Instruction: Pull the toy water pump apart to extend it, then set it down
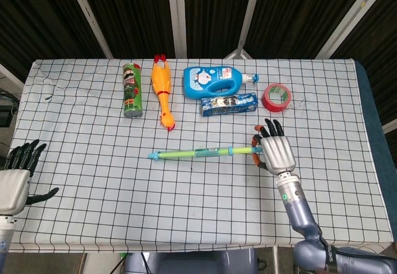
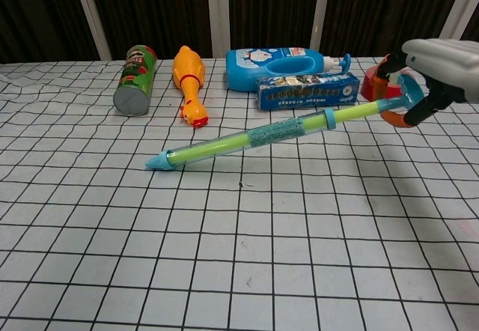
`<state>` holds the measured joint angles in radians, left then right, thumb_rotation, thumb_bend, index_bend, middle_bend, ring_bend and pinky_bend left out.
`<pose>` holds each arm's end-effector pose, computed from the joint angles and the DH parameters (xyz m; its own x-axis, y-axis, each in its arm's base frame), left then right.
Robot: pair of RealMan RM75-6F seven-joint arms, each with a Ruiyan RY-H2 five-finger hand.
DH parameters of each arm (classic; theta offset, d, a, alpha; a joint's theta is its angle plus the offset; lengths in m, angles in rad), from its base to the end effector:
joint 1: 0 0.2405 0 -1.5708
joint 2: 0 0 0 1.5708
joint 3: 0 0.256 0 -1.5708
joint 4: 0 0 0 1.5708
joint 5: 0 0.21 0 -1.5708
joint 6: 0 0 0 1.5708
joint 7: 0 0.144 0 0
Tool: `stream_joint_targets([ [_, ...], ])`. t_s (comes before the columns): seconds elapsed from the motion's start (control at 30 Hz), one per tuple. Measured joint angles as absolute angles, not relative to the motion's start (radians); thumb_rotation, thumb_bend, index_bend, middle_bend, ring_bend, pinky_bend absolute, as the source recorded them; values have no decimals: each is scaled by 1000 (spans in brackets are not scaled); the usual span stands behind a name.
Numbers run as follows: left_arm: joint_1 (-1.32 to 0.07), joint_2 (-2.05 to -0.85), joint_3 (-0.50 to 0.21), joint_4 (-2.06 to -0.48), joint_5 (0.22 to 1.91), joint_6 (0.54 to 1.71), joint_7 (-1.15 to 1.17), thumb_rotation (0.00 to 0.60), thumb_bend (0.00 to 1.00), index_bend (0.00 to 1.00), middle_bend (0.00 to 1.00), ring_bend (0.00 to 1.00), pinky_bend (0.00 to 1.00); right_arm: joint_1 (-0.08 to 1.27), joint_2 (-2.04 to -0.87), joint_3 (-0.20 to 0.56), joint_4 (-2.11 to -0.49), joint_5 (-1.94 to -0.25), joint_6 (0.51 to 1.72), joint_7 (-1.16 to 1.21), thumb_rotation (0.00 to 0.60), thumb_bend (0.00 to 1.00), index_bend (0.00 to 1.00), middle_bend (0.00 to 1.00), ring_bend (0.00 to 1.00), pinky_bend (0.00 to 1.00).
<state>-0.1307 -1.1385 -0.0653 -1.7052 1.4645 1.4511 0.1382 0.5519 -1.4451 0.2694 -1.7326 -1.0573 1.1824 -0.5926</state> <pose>-0.2865 0.1957 0.1439 0.4156 0.0132 0.9095 0.9093 -0.0300 -0.4151 -0.1629 -0.3166 0.0462 0.4353 -0.0988 0.8949 -0.8924 -0.1789 0.4143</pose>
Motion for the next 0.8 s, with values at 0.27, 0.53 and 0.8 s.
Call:
stream_joint_targets([
  [0.27,-204,-1131,-131,-1782,1394,1381,239,600,134,224,0,0,1,549,-1388,272,-1776,-1033,1178,-579,600,564,740,254,0,0],
  [0.53,-332,-1148,-211,-1821,1277,1259,399,600,157,289,10,0,6,546,-1360,261,-1784,-1034,1174,-556,600,565,740,254,0,0],
  [0.8,-469,-1218,-245,-1809,1159,1124,554,600,185,383,53,0,15,550,-1340,254,-1790,-1039,1172,-548,600,564,739,254,0,0],
])
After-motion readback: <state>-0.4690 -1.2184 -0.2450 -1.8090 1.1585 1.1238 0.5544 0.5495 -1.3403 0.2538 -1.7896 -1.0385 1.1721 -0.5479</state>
